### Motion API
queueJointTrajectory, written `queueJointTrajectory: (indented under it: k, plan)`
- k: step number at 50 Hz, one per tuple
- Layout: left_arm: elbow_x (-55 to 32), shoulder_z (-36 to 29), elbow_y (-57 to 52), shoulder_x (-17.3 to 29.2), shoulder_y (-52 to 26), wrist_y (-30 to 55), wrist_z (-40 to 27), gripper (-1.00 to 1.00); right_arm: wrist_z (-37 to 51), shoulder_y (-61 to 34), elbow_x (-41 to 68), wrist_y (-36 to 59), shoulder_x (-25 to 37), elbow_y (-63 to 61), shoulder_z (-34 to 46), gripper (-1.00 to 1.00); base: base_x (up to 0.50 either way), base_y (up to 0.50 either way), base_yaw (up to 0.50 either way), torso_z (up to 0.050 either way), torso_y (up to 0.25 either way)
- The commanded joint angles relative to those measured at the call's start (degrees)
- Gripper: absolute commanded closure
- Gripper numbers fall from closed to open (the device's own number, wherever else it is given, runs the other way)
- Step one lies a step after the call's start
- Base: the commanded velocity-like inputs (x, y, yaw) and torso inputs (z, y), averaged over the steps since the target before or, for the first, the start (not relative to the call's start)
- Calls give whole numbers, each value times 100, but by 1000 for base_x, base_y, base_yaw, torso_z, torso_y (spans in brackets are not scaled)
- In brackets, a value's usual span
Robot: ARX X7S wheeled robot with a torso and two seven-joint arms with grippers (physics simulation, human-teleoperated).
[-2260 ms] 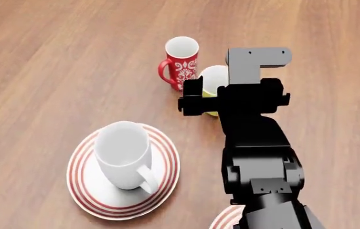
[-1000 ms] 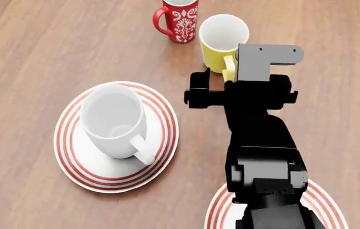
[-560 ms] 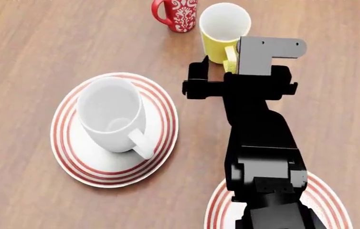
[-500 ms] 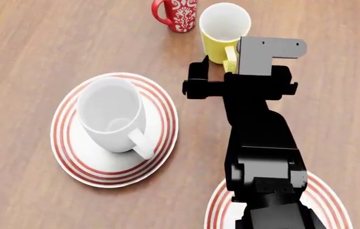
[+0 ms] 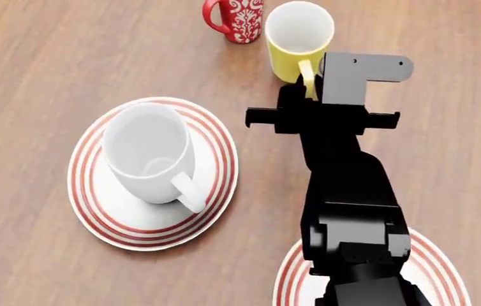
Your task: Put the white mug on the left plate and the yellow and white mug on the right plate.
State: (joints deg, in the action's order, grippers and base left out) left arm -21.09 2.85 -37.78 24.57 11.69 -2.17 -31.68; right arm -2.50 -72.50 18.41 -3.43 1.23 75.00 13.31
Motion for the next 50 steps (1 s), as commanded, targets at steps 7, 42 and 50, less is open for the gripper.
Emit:
queueJointTrajectory:
  k: [7,42,50]
  plan:
    - [26,87,-148,-136,195,-68,176,-100,228,1000,141,33,192,-2123,486,100,0,0,0,0,0]
    - [55,24,-156,-79,189,-114,188,-100,1106,2144,240,1483,752,-4915,801,100,0,0,0,0,0]
    - [80,28,-45,-138,264,-228,183,-100,702,2525,557,1262,839,-5389,810,100,0,0,0,0,0]
